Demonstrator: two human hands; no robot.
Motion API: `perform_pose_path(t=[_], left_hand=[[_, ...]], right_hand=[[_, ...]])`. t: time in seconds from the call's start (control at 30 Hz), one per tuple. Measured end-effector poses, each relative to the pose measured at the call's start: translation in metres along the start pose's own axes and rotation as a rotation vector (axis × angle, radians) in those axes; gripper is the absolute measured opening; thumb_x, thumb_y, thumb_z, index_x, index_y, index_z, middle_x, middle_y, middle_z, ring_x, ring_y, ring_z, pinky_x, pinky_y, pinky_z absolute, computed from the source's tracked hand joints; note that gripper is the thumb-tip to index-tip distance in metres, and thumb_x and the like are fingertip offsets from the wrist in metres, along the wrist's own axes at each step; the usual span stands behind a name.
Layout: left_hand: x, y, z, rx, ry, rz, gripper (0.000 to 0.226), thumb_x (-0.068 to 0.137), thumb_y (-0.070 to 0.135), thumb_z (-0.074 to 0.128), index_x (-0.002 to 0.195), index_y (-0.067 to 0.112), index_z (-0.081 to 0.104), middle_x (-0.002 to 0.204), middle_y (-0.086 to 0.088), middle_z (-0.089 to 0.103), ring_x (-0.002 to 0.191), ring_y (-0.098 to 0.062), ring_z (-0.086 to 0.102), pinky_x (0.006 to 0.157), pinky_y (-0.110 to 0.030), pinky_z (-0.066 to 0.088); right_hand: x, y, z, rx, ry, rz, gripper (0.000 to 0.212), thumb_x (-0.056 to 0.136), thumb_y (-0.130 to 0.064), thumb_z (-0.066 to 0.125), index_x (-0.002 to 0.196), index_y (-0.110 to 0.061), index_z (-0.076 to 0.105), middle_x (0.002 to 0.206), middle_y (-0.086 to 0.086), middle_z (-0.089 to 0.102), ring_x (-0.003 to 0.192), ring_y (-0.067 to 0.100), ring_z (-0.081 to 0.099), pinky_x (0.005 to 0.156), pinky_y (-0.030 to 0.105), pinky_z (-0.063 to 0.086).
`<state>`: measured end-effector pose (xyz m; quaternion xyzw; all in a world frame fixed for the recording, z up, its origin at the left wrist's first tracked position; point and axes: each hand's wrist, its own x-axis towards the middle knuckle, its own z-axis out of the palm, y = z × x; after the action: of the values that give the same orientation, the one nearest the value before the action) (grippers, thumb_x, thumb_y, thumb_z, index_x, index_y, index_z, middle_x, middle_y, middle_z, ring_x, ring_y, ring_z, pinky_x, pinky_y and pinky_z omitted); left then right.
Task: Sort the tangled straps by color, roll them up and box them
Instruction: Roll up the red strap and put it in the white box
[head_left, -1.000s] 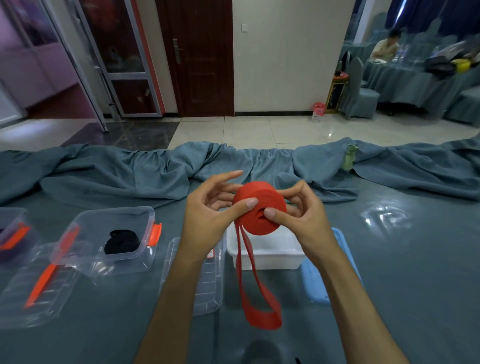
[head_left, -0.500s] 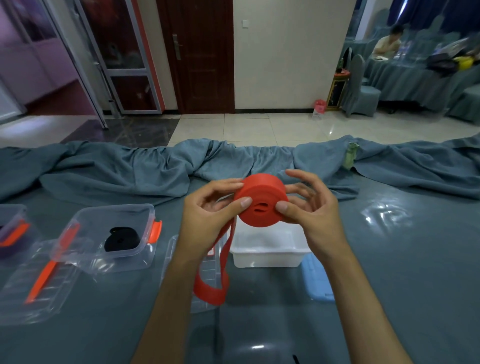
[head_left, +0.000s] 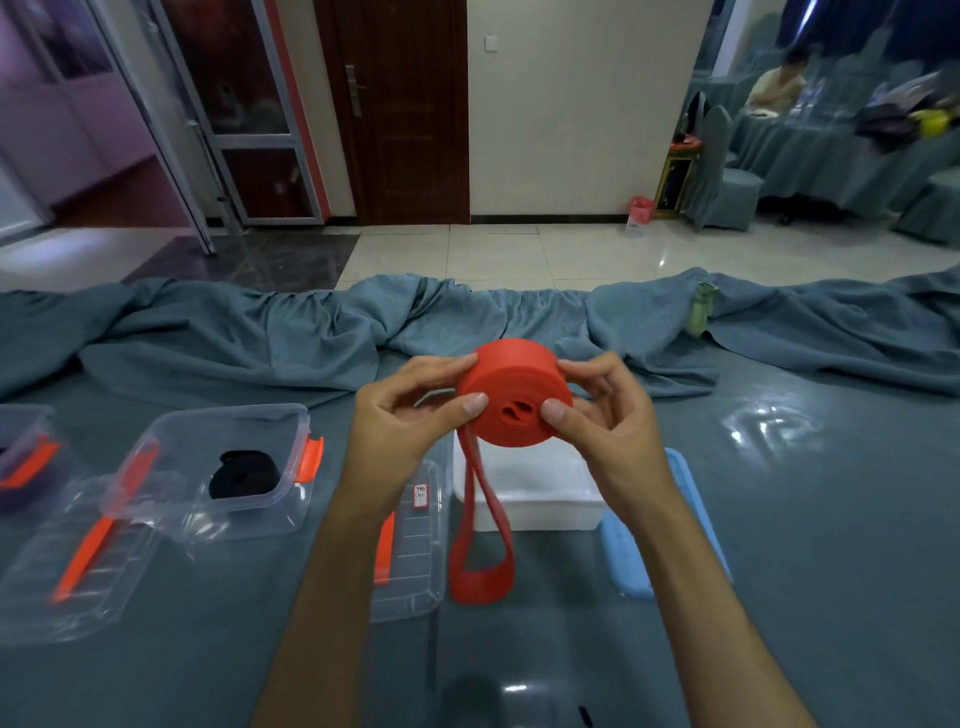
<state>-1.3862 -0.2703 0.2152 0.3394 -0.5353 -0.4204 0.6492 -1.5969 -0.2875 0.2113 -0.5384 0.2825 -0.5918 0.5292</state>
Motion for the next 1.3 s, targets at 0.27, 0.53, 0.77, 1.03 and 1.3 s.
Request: perform_pose_path(t=[0.27,0.53,0.77,1.03,1.3], left_hand=[[-0.001,-0.002,-0.002,0.037,-0.011,-0.048,0.045,0.081,0.01,0.084,0.125,0.005,0.074,0.127,-0.015,0.073,0.12,-0.029,0.071,0.102,-0.038,0.059],[0.0,-0.006,-0.008,0.001,0.111,-0.037,0.033,0.077,0.014,0.09,0.105,0.001,0.077,0.115,-0.015,0.079,0.111,-0.03,0.076,0.093,-0.032,0.061],[0.002,0.0,-0.019,0.056,-0.016,-0.053,0.034,0.075,0.01,0.087,0.108,0.005,0.08,0.115,-0.015,0.077,0.11,-0.029,0.075,0.095,-0.033,0.061],[0.001,-0.011,-0.016,0.027,-0.058,-0.137,0.043,0.076,0.011,0.084,0.117,0.0,0.076,0.124,-0.014,0.075,0.118,-0.03,0.072,0.099,-0.033,0.059],[-0.001,-0.009,0.0,0.039,0.045,-0.058,0.03,0.07,0.005,0.088,0.098,0.002,0.079,0.11,-0.013,0.08,0.107,-0.026,0.077,0.091,-0.032,0.062]], right_hand=[[0.0,0.006,0.004,-0.041,0.058,-0.071,0.041,0.075,-0.033,0.094,0.11,-0.029,0.071,0.114,0.004,0.074,0.104,0.031,0.074,0.088,0.041,0.061],[0.0,0.004,-0.003,-0.156,-0.108,0.067,0.04,0.072,-0.025,0.094,0.099,-0.026,0.065,0.109,0.006,0.074,0.102,0.035,0.075,0.084,0.043,0.061],[-0.002,0.002,-0.008,-0.112,-0.128,0.069,0.041,0.077,-0.024,0.09,0.112,-0.025,0.068,0.12,0.008,0.072,0.111,0.037,0.073,0.09,0.046,0.06],[0.002,0.0,-0.002,-0.168,-0.019,-0.071,0.034,0.077,-0.019,0.089,0.105,-0.03,0.073,0.11,0.002,0.075,0.108,0.025,0.073,0.092,0.035,0.06],[0.002,0.004,-0.01,-0.187,-0.052,0.077,0.04,0.073,-0.027,0.093,0.098,-0.019,0.063,0.102,0.01,0.074,0.097,0.032,0.077,0.082,0.045,0.063]])
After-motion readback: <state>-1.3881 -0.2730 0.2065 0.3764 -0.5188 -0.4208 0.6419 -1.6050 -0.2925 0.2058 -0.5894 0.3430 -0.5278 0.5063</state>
